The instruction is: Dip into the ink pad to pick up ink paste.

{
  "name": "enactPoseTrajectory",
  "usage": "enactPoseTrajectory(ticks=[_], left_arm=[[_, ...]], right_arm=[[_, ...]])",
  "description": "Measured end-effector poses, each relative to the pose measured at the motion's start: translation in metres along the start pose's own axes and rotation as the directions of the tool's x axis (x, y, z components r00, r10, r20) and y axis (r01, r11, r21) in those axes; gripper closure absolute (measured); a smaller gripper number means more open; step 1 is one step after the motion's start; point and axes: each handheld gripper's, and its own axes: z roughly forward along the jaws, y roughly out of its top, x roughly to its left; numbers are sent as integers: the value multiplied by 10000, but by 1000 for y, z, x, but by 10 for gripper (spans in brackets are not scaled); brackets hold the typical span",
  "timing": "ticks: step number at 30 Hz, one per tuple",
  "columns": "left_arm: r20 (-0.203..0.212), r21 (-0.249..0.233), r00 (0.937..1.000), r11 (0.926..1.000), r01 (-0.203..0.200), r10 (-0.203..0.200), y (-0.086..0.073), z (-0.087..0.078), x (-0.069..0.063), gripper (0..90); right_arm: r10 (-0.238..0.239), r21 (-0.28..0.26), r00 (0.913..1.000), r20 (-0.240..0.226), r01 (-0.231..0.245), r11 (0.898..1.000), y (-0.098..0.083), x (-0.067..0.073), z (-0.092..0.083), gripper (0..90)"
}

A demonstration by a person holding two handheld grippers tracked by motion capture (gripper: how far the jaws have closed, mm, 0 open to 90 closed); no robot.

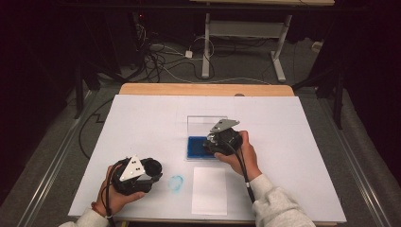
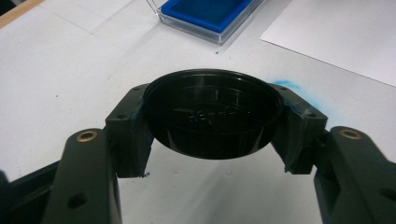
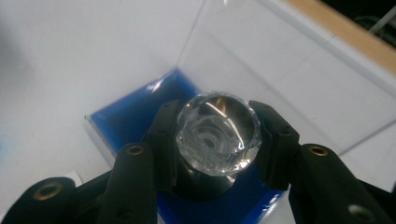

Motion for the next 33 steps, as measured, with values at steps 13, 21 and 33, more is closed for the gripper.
enactPoseTrajectory(ticks=[13, 21, 33], left_arm=[[60, 17, 10000, 10000, -46, 46, 1, 1, 2, 367], [79, 22, 10000, 10000, -35, 35, 1, 2, 3, 367], [151, 22, 9999, 10000, -20, 20, -1, 3, 7, 367]], right_arm=[[85, -1685, 9993, -367, -145, 9856, 15, -9, -64, 569], [94, -2110, 9991, -422, -182, 9773, 13, -11, -87, 569], [167, -2315, 9988, -469, -271, 9725, 8, -15, -102, 569]])
